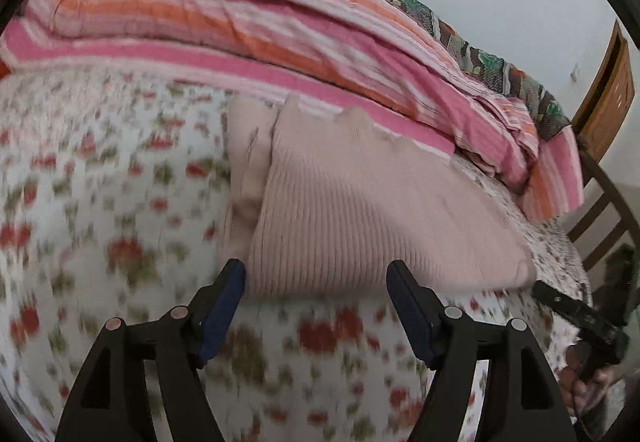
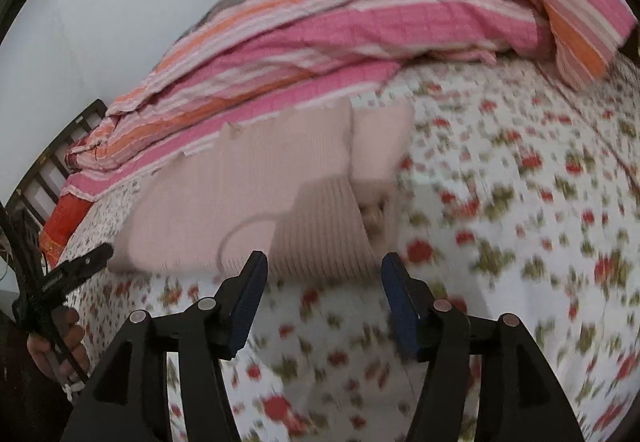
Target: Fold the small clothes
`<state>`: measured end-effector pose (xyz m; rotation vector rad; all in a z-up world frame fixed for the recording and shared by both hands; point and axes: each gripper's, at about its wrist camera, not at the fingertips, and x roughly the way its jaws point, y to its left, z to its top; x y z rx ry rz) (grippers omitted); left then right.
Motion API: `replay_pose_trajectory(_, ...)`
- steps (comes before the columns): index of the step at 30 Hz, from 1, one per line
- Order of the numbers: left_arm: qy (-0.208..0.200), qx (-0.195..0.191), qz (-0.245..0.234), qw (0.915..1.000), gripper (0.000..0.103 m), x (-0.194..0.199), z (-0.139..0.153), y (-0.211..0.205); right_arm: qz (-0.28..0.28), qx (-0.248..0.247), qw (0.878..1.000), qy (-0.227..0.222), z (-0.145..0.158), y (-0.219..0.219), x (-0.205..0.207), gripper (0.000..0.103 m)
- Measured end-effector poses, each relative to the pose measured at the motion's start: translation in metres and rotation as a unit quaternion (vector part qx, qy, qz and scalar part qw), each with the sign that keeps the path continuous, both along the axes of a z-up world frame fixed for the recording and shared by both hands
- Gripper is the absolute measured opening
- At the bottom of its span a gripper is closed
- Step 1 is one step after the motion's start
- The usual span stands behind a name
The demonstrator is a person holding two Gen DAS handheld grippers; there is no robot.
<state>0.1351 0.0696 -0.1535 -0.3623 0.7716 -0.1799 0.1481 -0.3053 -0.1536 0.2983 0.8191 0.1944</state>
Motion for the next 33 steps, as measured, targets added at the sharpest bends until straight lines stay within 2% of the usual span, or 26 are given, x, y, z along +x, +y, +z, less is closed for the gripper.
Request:
replay_pose_trajectory(4, 0.004, -0.065, -0.02, 0.9977, 0.072, -0.012, -0.011, 0.008, -0.004, 0.021, 1.0, -0.004, -0.011, -0.005, -0.01, 0.059)
replay_pose_trajectory(11, 0.016, -0.115, 0.008, 0.9932, 0.072, 0.017, -0.021, 0.009, -0.001, 0.082, 0.997, -0.002, -0.013, 0.003, 0.003, 0.061)
replay_pose_trajectory(13, 0.012, -0.119, 0.017, 0.9927, 0.072, 0.024, -0.023, 0.009, -0.011, 0.097, 0.995, 0.0, -0.016, 0.004, 0.01, 0.061)
replay_pose_trajectory(18, 0.012, -0.099, 0.027, 0.9947, 0.068, 0.039, -0.022, 0.008, -0.035, 0.136, 0.99, 0.005, -0.021, -0.003, 0.029, 0.06)
replay_pose_trajectory(19, 0.012, -0.098, 0.03, 0.9947, 0.064, 0.042, -0.022, 0.01, -0.04, 0.139, 0.989, 0.007, -0.021, -0.004, 0.034, 0.057)
replay_pose_trajectory(20, 0.016, -0.092, 0.04, 0.9948, 0.055, 0.045, -0.022, 0.011, -0.047, 0.141, 0.989, 0.012, -0.022, -0.005, 0.038, 0.054)
replay_pose_trajectory(21, 0.023, -0.087, 0.049, 0.9947, 0.048, 0.048, -0.022, 0.013, -0.056, 0.14, 0.988, 0.016, -0.023, -0.005, 0.043, 0.043)
replay_pose_trajectory(22, 0.027, -0.087, 0.056, 0.9943, 0.033, 0.049, -0.022, 0.016, -0.064, 0.135, 0.989, 0.019, -0.024, -0.004, 0.046, 0.024)
replay_pose_trajectory(23, 0.025, -0.093, 0.054, 0.9938, 0.015, 0.05, -0.023, 0.02, -0.065, 0.133, 0.989, 0.022, -0.025, -0.004, 0.049, 0.018)
replay_pose_trajectory(25, 0.017, -0.1, 0.041, 0.994, 0.013, 0.048, -0.022, 0.024, -0.067, 0.134, 0.988, 0.023, -0.026, -0.004, 0.05, 0.013)
replay_pose_trajectory(27, 0.005, -0.085, 0.034, 0.9958, 0.012, 0.041, -0.017, 0.024, -0.074, 0.128, 0.989, 0.013, -0.023, -0.005, 0.044, 0.012)
replay_pose_trajectory(33, 0.002, -0.086, 0.038, 0.9955, 0.011, 0.021, -0.012, 0.025, -0.079, 0.112, 0.991, 0.004, -0.013, -0.001, 0.026, 0.01)
